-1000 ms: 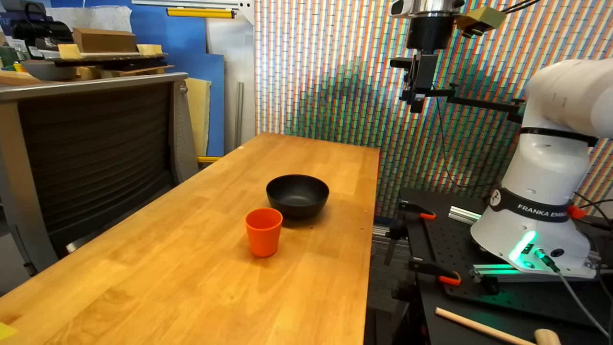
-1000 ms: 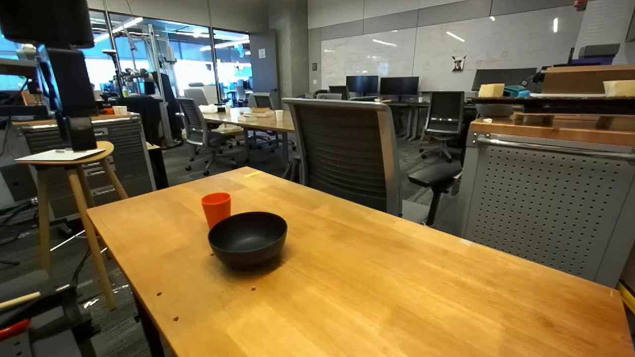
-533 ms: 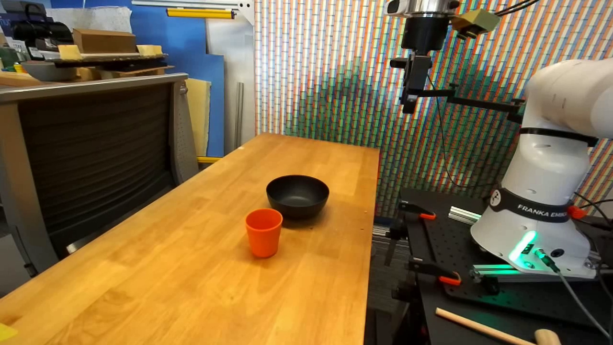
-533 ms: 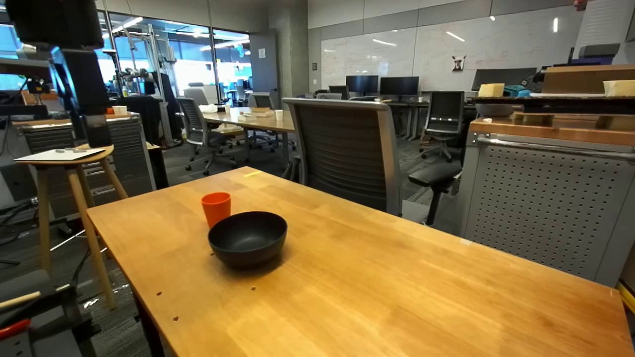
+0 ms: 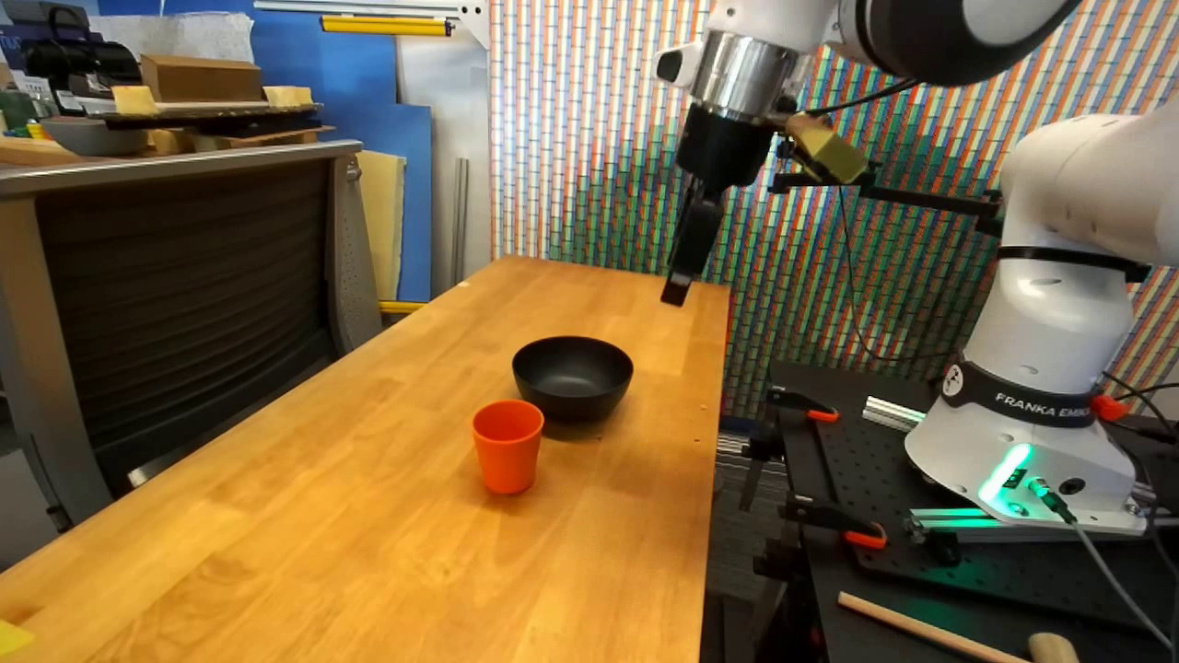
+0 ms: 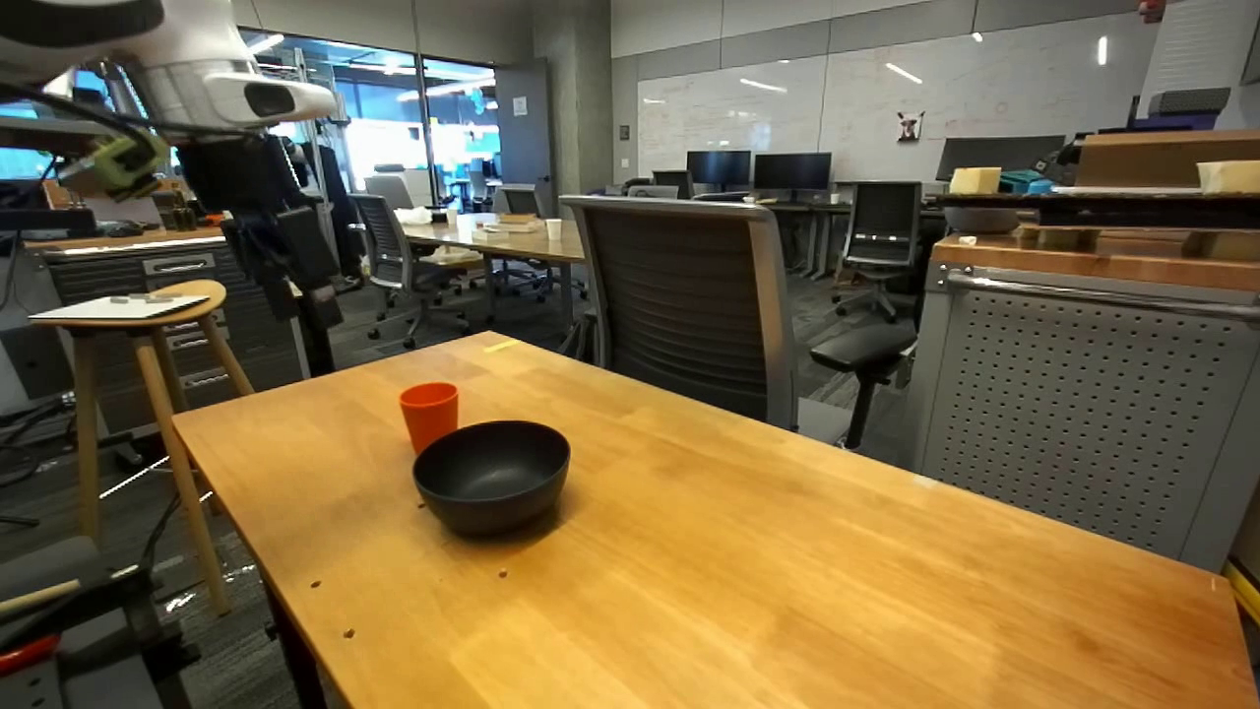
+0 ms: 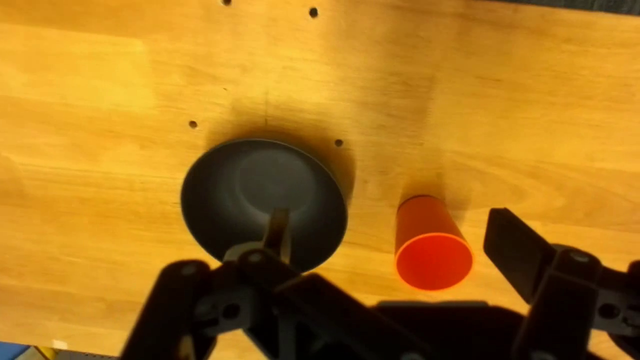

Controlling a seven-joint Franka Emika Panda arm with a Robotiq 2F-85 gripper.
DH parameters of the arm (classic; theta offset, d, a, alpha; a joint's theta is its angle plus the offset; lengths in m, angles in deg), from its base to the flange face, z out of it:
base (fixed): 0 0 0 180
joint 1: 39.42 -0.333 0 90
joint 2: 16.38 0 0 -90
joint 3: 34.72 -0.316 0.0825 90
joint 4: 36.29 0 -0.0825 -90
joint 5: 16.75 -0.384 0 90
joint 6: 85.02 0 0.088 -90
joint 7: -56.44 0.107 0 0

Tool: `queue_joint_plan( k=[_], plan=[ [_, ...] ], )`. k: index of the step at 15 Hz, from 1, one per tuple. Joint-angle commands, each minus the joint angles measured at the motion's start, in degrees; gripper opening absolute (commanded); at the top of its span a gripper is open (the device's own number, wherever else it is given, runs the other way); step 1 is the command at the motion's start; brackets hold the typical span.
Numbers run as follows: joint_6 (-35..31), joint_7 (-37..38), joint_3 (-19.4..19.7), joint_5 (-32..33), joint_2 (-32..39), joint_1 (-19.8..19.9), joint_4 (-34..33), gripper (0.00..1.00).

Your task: Put the orange cup inside the black bowl, take it out then put it back inside

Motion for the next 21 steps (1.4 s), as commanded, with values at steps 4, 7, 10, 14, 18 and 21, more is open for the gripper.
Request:
queue_joint_plan(
  k=[4, 7, 10, 14, 18, 21],
  plan=[
    [-15.95, 16.12, -9.12, 18.84, 23.63, 5.28, -8.87, 1.00],
    [-15.86, 24.90, -10.99, 33.34, 29.97, 9.10, -14.31, 1.00],
    [-14.85, 32.76, -9.19, 44.54, 36.27, 8.17, -19.72, 1.00],
    [-14.44, 42.62, -6.74, 58.44, 43.88, 5.82, -25.36, 1.00],
    [-14.03, 50.30, -4.08, 69.73, 50.58, 3.79, -30.17, 0.58],
    [-13.71, 53.37, -2.80, 73.61, 54.47, 2.93, -32.52, 0.35]
  ],
)
